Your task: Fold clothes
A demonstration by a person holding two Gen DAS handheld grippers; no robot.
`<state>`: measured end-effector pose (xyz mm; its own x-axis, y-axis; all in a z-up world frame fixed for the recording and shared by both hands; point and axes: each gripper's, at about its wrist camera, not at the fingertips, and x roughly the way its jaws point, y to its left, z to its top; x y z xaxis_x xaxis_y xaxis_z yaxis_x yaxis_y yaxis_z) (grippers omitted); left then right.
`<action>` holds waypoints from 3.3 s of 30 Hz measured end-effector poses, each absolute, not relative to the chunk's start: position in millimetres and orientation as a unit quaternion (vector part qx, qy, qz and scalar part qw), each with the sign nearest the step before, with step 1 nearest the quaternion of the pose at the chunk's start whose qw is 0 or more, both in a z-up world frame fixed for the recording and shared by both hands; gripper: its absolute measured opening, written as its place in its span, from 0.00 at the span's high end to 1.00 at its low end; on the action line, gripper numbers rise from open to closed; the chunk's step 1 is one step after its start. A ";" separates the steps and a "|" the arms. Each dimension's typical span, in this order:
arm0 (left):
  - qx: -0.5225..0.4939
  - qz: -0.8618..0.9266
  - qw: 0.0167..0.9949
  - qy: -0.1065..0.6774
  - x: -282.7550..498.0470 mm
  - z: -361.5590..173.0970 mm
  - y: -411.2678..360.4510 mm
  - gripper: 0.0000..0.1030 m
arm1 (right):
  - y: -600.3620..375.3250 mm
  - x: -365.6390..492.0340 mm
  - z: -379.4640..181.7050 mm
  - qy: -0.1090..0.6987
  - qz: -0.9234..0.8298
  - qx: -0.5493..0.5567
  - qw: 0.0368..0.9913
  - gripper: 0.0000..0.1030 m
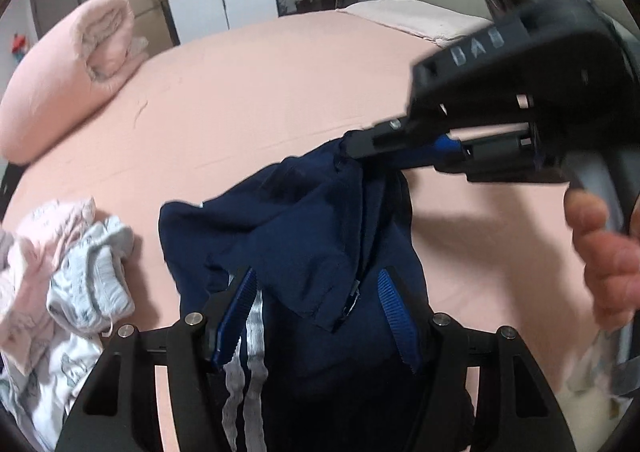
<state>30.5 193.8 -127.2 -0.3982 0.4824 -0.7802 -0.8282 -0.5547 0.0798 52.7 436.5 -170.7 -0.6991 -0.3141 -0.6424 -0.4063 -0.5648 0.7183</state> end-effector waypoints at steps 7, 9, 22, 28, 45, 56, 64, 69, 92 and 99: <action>-0.324 0.805 0.403 0.290 43.9 -138.4 220.6 0.41 | 440.2 45.2 -163.2 0.462 0.797 -0.388 0.030 0.89; -0.313 0.808 0.401 0.296 48.1 -140.5 228.0 0.41 | 441.6 44.8 -163.7 0.466 0.795 -0.387 0.028 0.89; -0.218 0.835 0.339 0.374 58.7 -149.2 249.3 0.41 | 447.4 47.9 -162.2 0.493 0.783 -0.378 0.010 0.89; -0.202 0.828 0.326 0.410 59.3 -152.1 245.6 0.55 | 445.4 48.3 -160.7 0.489 0.786 -0.379 0.010 0.89; -0.256 0.836 0.324 0.361 4.5 -143.3 244.8 0.93 | 434.9 16.1 -158.1 0.437 0.805 -0.401 0.011 0.89; -0.397 0.833 0.326 0.207 -73.2 -129.6 234.6 0.91 | 446.4 -3.8 -146.3 0.401 0.821 -0.405 0.039 0.74; -0.407 0.836 0.318 0.188 -81.6 -127.7 221.3 0.67 | 469.1 31.0 -156.9 0.444 0.810 -0.378 0.060 0.50; -0.391 0.852 0.319 0.141 -94.6 -101.6 211.5 0.34 | 467.5 37.5 -168.2 0.432 0.808 -0.394 0.074 0.50; -0.505 0.766 0.385 0.102 -67.7 -163.7 175.0 0.26 | 437.4 65.5 -212.2 0.453 0.780 -0.427 0.065 0.50; -0.514 0.764 0.381 0.078 -59.1 -169.3 162.4 0.27 | 410.8 67.9 -210.1 0.431 0.789 -0.435 0.040 0.50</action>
